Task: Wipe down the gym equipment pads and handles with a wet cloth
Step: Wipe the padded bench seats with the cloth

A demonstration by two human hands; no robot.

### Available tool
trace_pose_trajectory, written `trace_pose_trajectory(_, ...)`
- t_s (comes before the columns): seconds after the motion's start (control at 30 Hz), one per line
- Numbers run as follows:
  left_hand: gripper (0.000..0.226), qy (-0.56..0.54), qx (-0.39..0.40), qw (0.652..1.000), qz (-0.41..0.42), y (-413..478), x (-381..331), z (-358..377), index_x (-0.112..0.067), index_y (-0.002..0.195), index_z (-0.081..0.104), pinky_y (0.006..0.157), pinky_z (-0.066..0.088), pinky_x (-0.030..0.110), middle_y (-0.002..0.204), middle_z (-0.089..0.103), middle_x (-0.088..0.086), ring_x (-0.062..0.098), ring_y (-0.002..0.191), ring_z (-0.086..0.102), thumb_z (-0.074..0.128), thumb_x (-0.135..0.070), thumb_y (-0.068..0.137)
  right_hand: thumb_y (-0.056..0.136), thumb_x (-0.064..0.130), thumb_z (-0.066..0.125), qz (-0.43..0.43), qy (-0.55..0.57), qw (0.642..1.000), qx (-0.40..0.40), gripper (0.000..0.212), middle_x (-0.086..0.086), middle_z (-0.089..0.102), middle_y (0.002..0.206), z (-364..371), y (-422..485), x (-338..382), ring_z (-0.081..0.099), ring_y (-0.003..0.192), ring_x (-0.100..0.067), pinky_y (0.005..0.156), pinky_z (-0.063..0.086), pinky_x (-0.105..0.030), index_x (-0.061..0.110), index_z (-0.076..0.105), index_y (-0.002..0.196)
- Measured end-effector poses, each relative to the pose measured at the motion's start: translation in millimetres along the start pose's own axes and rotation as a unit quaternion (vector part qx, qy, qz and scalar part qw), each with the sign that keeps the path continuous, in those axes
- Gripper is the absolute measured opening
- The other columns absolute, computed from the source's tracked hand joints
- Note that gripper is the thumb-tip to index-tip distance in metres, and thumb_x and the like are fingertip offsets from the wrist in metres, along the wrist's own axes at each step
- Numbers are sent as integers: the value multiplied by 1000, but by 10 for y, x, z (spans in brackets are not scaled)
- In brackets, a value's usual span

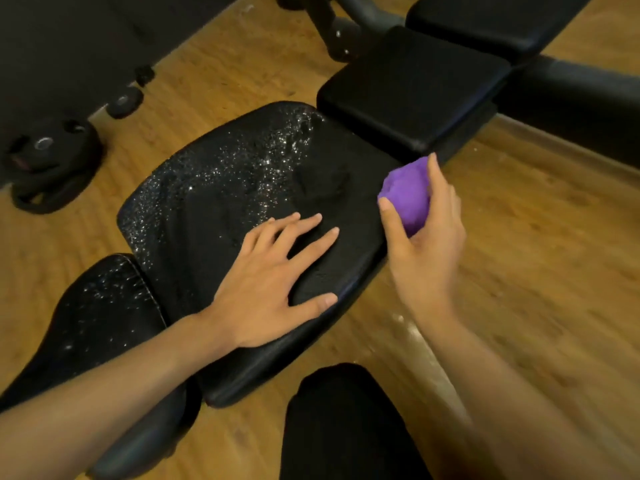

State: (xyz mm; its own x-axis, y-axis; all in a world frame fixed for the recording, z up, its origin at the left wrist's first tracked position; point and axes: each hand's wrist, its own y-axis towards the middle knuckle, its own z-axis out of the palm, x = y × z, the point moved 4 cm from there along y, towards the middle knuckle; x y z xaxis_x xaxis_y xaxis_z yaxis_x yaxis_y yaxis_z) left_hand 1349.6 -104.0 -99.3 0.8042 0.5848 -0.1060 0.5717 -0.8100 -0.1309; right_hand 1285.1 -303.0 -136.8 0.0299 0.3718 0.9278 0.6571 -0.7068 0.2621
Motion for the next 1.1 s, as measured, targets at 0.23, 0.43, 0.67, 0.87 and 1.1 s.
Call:
trace_pose_trajectory(0.23,82,-21,-35,999,-2,42,-51,5,-29,159,39,117,27,56,164,34,0,26,153,27,29,-79,96,92,51,68,-11,-13,999,-30,49,-7,44,147,95,-330,-140,42,133,-23,111,32,-30,25,66,133)
trace_pose_trajectory(0.43,86,-16,-12,1000,-12,22,-87,11,-23,160,37,118,27,56,166,31,3,27,154,26,25,-79,96,105,41,46,-21,5,1000,3,56,-19,25,166,201,-211,-119,18,156,-34,123,23,-53,12,44,154)
trace_pose_trajectory(0.67,85,-4,8,1000,-20,17,-100,0,-21,163,31,120,23,56,169,26,4,27,157,20,24,-75,98,106,18,53,36,70,997,24,51,-19,25,166,283,-554,23,17,157,-30,126,17,-34,6,41,154)
trace_pose_trajectory(0.87,79,-12,-4,1000,-20,-9,-130,6,-20,163,31,121,23,58,170,25,4,28,158,19,29,-68,101,104,26,35,82,100,991,21,57,-14,10,170,264,-62,-256,10,158,-28,127,19,-47,13,30,160)
trace_pose_trajectory(1.1,80,-22,-14,999,-22,-44,-121,-13,-24,162,34,119,25,58,169,28,2,27,157,22,28,-73,98,107,22,48,61,132,989,-31,48,-16,28,166,350,-279,-87,19,156,-29,125,25,-47,6,45,152)
